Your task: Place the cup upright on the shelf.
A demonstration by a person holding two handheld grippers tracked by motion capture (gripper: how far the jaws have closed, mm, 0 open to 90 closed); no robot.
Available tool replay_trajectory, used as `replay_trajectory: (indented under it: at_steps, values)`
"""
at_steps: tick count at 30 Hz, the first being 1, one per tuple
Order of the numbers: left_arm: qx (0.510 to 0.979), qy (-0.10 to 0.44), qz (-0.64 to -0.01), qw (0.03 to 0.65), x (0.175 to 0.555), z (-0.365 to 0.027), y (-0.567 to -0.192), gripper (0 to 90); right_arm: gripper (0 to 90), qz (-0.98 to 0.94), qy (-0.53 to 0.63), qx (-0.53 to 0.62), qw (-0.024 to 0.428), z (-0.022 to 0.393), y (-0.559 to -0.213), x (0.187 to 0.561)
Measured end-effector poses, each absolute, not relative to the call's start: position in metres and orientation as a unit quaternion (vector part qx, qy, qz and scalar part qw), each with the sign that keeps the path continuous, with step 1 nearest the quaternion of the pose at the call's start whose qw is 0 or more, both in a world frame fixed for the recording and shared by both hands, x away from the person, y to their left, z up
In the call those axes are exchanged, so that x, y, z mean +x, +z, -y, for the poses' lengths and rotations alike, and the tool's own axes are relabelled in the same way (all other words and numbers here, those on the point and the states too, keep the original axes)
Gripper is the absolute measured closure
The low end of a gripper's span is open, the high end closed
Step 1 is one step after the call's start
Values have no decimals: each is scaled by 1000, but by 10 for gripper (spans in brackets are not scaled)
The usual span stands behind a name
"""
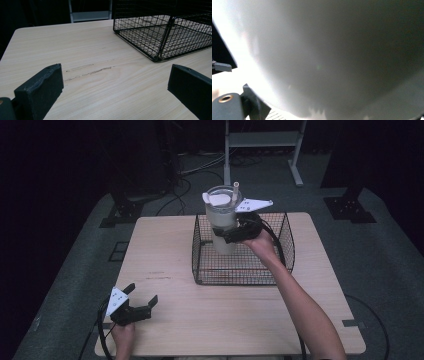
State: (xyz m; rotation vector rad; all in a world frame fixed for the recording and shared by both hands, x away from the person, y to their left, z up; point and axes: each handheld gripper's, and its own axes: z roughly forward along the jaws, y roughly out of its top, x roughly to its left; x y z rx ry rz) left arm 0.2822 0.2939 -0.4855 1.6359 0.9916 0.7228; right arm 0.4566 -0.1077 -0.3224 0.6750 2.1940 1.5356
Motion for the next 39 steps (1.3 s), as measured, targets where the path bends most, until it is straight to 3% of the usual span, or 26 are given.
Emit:
replay_trajectory:
  at_steps: [28,39]
  values:
    - [682,303,-411,524,282,-295,-486,0,83,-810,516,247,126,99,-386,500]
    - [681,303,-410,526,282,-295,-486,0,83,-828,500,233,104,87,-394,508]
